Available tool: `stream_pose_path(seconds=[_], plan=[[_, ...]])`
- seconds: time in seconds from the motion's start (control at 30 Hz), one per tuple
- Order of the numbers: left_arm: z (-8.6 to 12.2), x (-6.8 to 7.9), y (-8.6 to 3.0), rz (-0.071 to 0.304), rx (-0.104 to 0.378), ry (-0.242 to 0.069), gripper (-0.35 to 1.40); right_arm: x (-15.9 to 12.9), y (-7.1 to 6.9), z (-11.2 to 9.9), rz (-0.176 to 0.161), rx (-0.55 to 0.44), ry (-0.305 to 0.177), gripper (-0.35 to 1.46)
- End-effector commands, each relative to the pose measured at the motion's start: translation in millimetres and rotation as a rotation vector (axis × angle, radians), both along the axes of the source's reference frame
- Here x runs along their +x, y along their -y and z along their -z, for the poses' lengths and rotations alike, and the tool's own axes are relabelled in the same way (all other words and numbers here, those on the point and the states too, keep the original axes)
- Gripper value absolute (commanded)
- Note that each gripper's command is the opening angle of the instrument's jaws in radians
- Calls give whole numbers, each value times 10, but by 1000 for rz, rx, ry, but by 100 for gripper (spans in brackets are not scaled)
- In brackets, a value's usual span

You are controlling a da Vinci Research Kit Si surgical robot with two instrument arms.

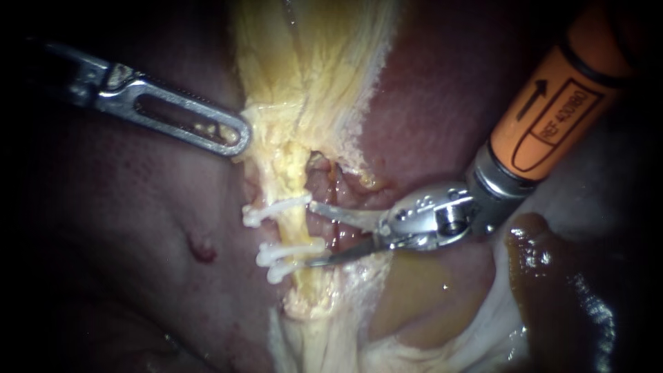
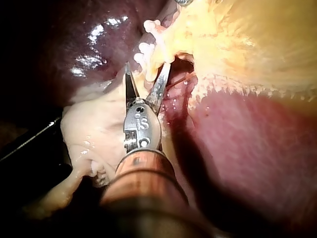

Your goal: Go to the cutting position left tube

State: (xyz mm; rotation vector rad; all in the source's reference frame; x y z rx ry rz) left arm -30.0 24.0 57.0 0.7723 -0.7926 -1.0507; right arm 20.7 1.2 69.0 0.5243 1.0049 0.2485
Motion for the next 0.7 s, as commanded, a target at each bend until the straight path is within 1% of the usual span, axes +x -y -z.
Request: stream_pose_path(seconds=[0.03,0.1,0.23,0.33,0.43,0.6,0.7], plan=[[1,0,0,-2,2,1,-35,-1,-2,-3,0,0,1,144],[2,0,0,-1,2,1,-35,-5,-5,-10,-2,4,2,144],[3,0,1,-1,2,1,-35,-12,-12,-23,7,20,-3,144],[3,0,1,-3,3,2,-35,-17,-16,-32,23,35,-11,144],[3,0,1,-3,3,2,-35,-19,-16,-40,41,47,-20,144],[4,-1,2,-2,3,2,-35,-16,-12,-48,64,51,-32,144],[4,-1,2,-2,3,2,-35,-13,-13,-49,67,56,-44,144]])
